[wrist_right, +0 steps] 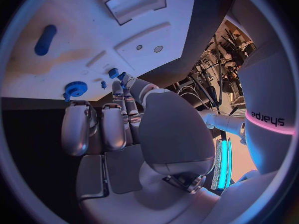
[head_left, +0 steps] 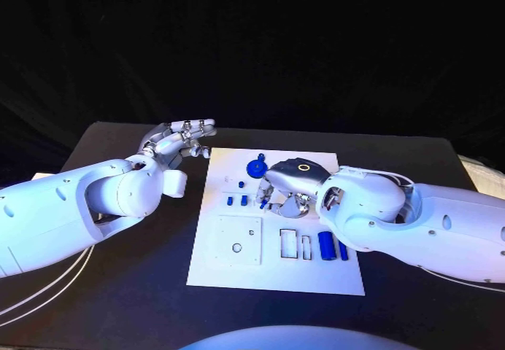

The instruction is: Assemble the parts on the task board

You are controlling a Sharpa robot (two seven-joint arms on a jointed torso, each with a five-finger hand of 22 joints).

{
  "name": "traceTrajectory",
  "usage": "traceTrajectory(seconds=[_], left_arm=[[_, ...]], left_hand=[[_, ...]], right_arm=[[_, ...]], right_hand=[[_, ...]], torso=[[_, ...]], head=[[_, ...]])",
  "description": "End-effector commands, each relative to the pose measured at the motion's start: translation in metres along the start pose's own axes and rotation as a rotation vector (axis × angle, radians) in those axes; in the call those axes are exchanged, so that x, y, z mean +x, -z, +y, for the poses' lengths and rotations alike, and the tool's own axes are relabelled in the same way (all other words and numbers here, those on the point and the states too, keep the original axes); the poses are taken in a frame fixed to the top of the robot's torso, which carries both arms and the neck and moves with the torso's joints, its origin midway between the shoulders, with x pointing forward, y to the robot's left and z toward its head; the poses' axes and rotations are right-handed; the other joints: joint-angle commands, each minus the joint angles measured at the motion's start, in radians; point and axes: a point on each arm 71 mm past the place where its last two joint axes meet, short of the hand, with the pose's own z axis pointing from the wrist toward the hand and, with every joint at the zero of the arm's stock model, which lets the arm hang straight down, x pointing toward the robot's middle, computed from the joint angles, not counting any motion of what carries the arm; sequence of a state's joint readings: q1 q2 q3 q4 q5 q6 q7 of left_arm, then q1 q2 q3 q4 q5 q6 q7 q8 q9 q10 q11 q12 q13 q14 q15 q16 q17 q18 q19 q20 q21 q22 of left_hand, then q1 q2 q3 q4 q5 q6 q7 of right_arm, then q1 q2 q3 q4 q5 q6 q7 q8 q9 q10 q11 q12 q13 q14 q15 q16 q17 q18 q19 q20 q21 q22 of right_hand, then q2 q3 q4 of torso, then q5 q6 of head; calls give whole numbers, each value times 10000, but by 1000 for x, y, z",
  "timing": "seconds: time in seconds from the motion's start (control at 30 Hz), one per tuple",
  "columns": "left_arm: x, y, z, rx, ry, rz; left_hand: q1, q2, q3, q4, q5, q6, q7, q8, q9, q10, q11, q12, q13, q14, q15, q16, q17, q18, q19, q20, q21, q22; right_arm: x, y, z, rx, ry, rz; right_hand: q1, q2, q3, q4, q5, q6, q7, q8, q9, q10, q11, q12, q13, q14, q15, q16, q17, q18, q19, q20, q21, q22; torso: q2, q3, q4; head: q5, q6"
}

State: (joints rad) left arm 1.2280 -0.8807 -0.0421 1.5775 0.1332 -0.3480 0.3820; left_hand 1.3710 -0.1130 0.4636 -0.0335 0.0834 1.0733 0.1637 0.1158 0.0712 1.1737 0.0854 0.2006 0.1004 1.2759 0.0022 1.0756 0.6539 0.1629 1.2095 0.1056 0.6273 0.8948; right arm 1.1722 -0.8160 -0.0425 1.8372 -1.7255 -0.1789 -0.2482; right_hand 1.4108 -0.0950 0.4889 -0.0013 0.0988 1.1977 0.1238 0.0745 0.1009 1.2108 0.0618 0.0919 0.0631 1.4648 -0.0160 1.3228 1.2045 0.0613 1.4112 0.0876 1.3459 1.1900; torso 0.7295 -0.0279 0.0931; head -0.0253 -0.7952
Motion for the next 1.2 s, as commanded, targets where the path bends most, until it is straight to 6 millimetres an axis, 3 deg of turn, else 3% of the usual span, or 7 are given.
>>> traceTrajectory(seconds=[0.03,0.2,0.5,1.2], left_arm=[[4,0,-1,174,2,172],[7,0,-1,163,33,257],[8,0,0,141,51,306],[8,-1,0,72,79,378]], left_hand=[[67,5,-40,-11,0,17,-10,45,0,-65,15,50,9,-56,16,-22,-12,195,-6,-5,-62,-17],[71,-3,-53,-19,-2,7,-4,45,-3,-80,19,57,10,-59,16,-23,-24,195,-2,-7,-66,-21],[71,-3,-53,-19,-2,7,-4,45,-3,-80,19,57,10,-59,16,-23,-24,195,-2,-7,-66,-21],[65,-8,-72,-20,-4,-7,2,45,-6,-100,26,67,10,-74,20,-38,-62,201,-16,-6,-120,-59]], right_arm=[[8,-5,5,-321,-20,294],[21,-11,10,-501,-160,524],[33,-13,12,-574,-323,919],[42,-16,11,-476,-257,1384]], right_hand=[[8,52,69,6,75,23,10,37,4,36,24,-27,5,468,-35,24,-13,182,67,-28,10,-24],[4,53,79,0,86,18,15,32,6,36,27,-36,5,466,-33,19,-23,184,62,-29,3,-37],[-17,53,91,-8,114,13,24,25,10,36,34,-54,5,464,-29,18,-28,187,57,-31,-5,-51],[-39,57,96,-11,135,24,25,28,17,51,36,-61,8,463,-26,22,-26,186,58,-33,-4,-50]], torso=[[-8,0,14],[-2,-11,31],[-4,-1,5],[-2,-3,15]], head=[[149,-95],[255,-203],[403,-282],[433,-333]])
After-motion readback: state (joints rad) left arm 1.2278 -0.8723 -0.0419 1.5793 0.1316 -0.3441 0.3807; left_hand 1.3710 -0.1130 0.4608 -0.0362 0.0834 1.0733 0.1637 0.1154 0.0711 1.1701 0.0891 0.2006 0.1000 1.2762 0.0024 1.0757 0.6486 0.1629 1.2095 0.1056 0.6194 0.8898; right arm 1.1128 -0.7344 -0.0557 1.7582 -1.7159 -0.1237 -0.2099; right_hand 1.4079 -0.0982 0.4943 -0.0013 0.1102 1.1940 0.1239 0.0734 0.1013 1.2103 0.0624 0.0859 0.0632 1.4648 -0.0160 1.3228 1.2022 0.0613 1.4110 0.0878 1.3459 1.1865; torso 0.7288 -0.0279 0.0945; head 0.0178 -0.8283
